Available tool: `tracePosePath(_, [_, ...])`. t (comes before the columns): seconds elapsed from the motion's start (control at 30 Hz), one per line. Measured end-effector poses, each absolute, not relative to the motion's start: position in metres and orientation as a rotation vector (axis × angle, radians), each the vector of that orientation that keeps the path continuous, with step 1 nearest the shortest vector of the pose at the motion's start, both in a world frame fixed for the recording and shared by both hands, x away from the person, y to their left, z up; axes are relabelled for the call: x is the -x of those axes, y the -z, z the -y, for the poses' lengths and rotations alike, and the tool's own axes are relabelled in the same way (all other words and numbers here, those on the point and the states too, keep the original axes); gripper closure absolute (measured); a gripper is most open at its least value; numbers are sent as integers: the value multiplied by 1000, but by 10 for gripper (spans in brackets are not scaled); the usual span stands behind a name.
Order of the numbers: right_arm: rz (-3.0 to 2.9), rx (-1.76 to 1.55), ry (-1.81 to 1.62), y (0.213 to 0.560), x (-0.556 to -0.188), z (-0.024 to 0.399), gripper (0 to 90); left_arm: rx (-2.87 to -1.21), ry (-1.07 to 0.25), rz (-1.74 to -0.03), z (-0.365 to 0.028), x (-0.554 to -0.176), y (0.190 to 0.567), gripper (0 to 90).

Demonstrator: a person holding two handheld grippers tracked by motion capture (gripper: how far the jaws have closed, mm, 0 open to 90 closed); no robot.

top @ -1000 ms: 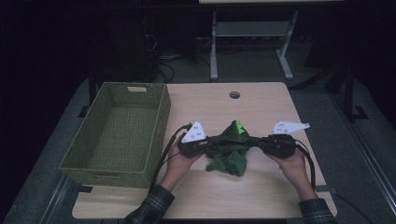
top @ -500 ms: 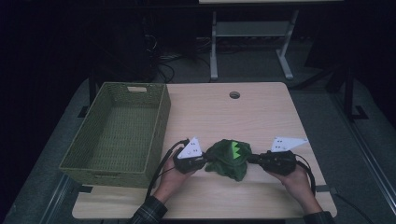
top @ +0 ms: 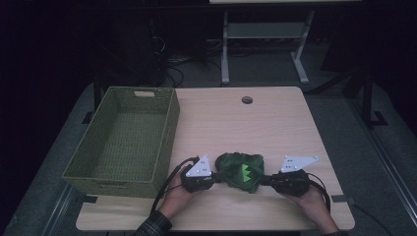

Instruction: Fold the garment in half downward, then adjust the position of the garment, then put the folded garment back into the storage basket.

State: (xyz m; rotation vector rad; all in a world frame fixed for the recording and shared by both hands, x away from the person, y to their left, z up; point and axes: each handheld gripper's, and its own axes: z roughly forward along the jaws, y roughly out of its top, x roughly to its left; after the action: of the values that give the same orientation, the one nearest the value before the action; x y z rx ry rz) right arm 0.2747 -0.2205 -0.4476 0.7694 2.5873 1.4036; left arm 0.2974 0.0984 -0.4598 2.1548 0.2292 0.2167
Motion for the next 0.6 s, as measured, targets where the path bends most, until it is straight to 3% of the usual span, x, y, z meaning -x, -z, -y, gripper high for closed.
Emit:
tracePosePath(0.4, [-2618,-769,-1317,461,-274,219,860,-2238,-199,-224,-90,-301,471,862])
tracePosePath(0.6, [-2584,-790,-1360,457,-272,224,769,-2202,-176,-259,-93,-299,464,763])
